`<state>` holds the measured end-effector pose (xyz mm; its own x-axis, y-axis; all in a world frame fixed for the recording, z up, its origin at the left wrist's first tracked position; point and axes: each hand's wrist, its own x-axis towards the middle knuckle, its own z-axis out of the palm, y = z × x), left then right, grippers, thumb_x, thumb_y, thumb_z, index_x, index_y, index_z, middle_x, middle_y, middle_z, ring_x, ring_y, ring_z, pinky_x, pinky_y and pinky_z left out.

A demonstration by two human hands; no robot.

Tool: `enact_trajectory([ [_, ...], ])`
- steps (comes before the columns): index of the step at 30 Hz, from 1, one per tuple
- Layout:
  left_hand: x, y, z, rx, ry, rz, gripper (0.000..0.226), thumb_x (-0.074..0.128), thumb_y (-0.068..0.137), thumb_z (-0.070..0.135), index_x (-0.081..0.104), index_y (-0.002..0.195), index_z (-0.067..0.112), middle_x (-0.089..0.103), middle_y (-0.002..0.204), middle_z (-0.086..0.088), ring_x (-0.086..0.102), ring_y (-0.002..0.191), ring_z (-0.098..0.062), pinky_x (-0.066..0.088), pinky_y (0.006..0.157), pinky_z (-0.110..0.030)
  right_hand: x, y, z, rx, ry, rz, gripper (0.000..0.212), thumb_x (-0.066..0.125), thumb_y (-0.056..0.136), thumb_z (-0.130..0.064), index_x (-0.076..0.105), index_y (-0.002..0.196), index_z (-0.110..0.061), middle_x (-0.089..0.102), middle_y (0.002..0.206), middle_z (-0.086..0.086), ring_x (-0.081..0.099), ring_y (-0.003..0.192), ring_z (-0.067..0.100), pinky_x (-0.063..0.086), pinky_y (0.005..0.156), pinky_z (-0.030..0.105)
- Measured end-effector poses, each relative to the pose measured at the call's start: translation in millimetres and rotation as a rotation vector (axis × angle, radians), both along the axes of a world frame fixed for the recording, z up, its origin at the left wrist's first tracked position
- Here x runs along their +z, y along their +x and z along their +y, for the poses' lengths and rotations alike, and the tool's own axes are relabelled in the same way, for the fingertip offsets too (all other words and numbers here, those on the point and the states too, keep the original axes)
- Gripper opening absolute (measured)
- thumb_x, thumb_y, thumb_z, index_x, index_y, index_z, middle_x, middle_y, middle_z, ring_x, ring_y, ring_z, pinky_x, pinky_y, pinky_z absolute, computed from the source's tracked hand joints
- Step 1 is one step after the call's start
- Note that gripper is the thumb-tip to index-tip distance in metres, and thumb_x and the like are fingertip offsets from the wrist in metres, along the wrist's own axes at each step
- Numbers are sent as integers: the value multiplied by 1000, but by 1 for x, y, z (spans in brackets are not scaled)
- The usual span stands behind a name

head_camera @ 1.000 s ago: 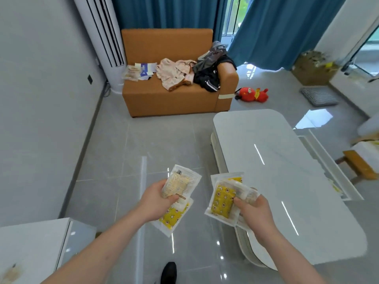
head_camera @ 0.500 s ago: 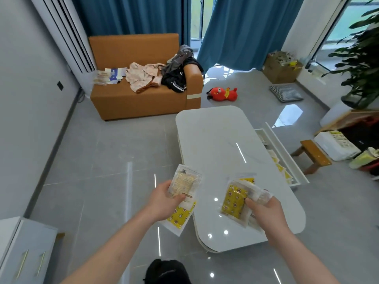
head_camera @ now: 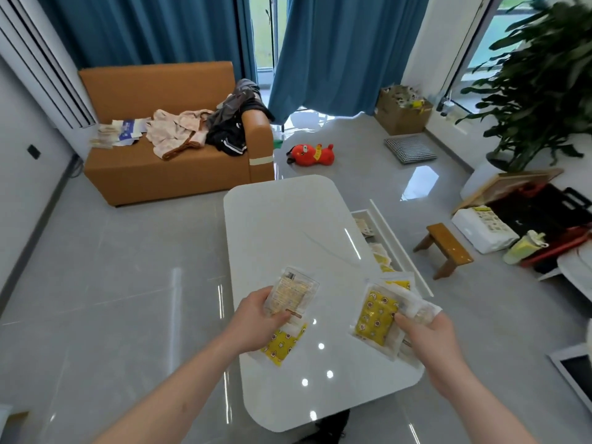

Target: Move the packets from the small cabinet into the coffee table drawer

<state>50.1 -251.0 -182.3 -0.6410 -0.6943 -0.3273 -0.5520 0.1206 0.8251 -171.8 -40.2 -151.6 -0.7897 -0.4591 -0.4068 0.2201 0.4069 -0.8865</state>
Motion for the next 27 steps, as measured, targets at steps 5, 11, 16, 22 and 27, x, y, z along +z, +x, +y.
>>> enact_trajectory([
  [5, -4, -103, 6, -41, 22, -3, 23, 71, 86, 21, 68, 99, 40, 75, 92, 18, 68, 84, 4, 52, 72, -18, -1, -88, 6, -42, 53, 2, 20, 70, 91, -5, 67, 100, -22, 77, 93, 3, 73, 89, 25, 58, 84, 44],
  [11, -3, -222, 9, -157, 6, -35, 24, 68, 86, 23, 68, 104, 38, 72, 94, 18, 66, 88, 2, 49, 71, -16, -5, -186, 23, -106, 100, -13, 16, 68, 93, -6, 70, 103, -18, 79, 92, 3, 75, 88, 25, 59, 85, 46],
  [16, -5, -297, 17, -212, -16, -47, 28, 68, 86, 24, 67, 109, 40, 71, 95, 21, 65, 88, 3, 45, 69, -12, -15, -258, 38, -139, 107, -22, 15, 69, 92, -6, 70, 103, -16, 78, 95, 5, 74, 90, 24, 58, 83, 42],
  [22, -30, -357, 43, -62, 2, -73, 23, 71, 87, 22, 68, 99, 41, 74, 90, 18, 66, 85, 3, 49, 70, -19, -41, -351, 52, -76, 139, -69, 17, 69, 91, -9, 69, 106, -18, 77, 99, 4, 73, 94, 23, 58, 89, 45],
  [27, -53, -406, 81, 121, 35, -116, 24, 72, 85, 19, 69, 98, 39, 75, 89, 14, 69, 86, -4, 53, 74, -24, -63, -441, 58, 68, 157, -90, 16, 70, 91, -9, 69, 105, -17, 77, 97, 3, 73, 91, 20, 59, 78, 37],
])
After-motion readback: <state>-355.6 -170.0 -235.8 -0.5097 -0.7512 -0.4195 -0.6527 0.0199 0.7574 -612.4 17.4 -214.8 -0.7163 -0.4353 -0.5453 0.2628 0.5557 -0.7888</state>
